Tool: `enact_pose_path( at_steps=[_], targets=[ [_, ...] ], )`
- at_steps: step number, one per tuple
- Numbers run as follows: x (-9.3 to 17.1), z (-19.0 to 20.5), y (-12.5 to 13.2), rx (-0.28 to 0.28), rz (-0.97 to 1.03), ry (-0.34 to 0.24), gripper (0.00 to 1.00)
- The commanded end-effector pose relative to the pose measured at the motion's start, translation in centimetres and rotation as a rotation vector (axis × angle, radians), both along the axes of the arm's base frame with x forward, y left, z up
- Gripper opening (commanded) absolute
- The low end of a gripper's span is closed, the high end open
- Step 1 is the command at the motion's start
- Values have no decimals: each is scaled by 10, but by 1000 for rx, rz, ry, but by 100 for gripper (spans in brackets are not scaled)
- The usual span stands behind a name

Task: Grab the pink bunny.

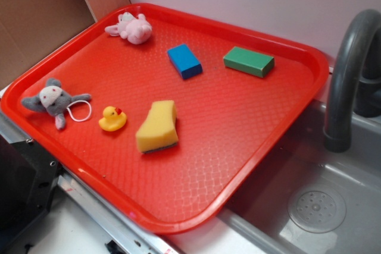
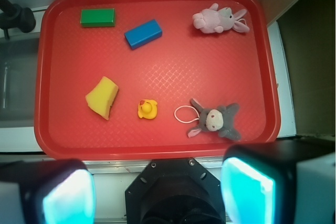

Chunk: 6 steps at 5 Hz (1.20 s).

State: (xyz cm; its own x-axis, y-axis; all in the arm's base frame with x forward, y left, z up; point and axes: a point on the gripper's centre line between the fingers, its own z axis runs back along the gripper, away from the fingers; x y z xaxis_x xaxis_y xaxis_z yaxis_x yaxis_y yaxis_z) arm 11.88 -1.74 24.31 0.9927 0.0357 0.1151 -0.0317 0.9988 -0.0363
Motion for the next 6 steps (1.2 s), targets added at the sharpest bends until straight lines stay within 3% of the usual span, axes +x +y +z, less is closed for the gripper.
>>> enact_pose_path(
  at_steps=[1, 2, 3, 5, 6],
  targets=[
    [0, 0, 0, 0, 0, 0, 100],
    [34, -1, 8, -40, 247, -102, 100],
    [67, -9, 21, -41, 494, -219, 100],
    [118, -43, 65, 67, 929, -326, 100],
    [140, -63, 88, 117, 1047, -336, 100]
  ],
)
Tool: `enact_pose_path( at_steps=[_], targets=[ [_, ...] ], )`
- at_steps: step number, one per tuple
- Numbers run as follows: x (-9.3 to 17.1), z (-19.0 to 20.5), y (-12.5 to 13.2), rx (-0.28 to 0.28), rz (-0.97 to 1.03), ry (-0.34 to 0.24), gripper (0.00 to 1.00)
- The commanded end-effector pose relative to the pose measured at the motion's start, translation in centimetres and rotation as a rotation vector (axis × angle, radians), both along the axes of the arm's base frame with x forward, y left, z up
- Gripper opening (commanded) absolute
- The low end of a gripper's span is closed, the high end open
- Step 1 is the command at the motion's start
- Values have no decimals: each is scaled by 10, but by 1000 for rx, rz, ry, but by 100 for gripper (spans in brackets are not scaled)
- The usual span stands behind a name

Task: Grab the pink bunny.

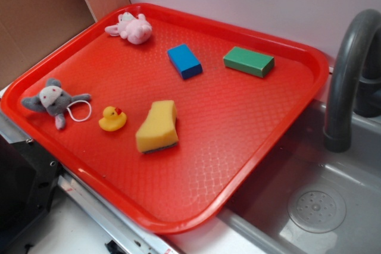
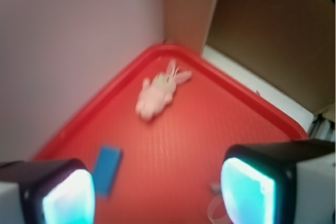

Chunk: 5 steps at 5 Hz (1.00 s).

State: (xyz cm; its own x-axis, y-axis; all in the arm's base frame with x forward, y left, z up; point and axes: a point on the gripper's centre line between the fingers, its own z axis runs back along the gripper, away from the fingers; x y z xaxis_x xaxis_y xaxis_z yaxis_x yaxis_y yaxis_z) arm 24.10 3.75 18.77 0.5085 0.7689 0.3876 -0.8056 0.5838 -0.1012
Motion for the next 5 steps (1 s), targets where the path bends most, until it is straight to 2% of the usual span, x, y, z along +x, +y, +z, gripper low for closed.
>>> enact_pose_path(
  at_steps=[1, 3, 4, 5],
  targets=[
    [34, -35, 62, 50, 175, -7, 100],
    [49, -73, 93, 11, 119, 14, 100],
    [57, -100, 94, -87, 77, 59, 100],
    [71, -134, 82, -120, 5, 113, 100]
  ],
)
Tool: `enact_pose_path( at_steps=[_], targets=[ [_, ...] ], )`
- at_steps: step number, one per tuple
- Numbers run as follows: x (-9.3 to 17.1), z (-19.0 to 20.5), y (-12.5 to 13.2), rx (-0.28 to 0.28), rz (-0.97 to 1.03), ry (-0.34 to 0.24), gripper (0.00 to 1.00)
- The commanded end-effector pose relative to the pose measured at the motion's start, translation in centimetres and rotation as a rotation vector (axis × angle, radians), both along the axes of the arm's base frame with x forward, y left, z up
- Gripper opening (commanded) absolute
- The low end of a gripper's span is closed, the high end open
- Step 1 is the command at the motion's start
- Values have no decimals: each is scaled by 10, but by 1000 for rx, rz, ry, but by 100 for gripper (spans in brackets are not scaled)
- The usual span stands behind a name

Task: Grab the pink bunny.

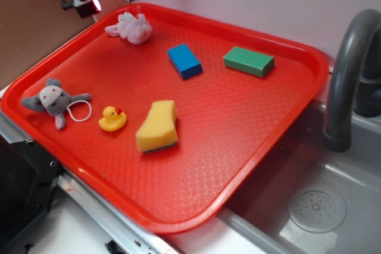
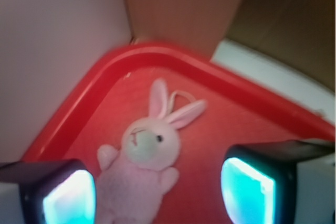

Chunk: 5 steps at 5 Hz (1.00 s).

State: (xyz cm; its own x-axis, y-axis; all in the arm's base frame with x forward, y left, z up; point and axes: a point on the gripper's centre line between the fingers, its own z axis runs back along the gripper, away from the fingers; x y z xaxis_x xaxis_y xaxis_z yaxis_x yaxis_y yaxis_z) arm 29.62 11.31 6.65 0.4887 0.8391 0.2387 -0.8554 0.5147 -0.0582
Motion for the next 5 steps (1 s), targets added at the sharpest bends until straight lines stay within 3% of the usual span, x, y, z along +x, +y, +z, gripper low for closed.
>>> enact_pose_path(
  at_steps=[1, 2, 4, 5],
  targets=[
    [22, -30, -4, -64, -112, 4, 100],
    [25, -42, -10, -79, -114, 52, 0],
    [10, 10, -14, -3, -282, 78, 0],
    [-17, 60, -51, 76, -533, 203, 0]
  ],
)
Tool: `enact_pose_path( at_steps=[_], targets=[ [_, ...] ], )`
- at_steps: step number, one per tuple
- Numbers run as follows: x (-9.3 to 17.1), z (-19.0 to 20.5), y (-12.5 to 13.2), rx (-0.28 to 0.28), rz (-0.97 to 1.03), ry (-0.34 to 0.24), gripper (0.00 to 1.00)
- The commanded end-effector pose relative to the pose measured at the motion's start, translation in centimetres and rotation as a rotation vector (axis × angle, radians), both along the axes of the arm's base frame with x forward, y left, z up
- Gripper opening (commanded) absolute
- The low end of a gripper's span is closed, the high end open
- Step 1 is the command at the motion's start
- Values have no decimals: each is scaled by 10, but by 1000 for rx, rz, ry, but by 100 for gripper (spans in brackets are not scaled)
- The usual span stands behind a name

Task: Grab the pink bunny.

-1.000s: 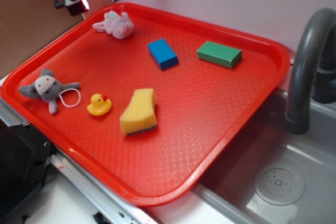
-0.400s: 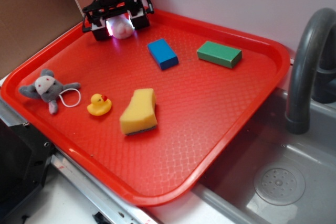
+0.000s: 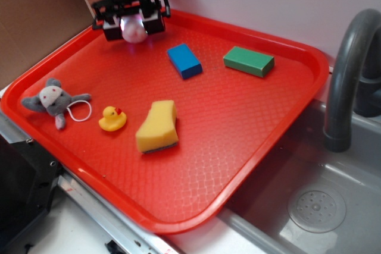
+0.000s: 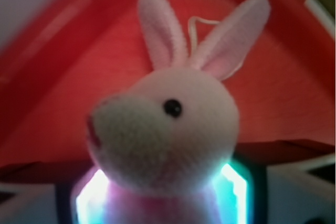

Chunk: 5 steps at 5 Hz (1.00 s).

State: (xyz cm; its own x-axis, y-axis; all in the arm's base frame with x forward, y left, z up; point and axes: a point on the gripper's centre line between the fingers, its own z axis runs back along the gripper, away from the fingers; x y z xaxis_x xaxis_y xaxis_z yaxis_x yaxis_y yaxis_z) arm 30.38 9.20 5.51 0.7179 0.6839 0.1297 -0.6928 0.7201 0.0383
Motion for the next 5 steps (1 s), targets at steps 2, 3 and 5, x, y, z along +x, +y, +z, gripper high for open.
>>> enact_pose_path(
  at_steps=[2, 3, 5],
  targets=[
    [-71, 118, -100, 41, -780, 159, 0],
    [-80, 147, -103, -11, -923, 55, 0],
    [-84, 164, -92, -9, -885, -20, 13]
  ],
)
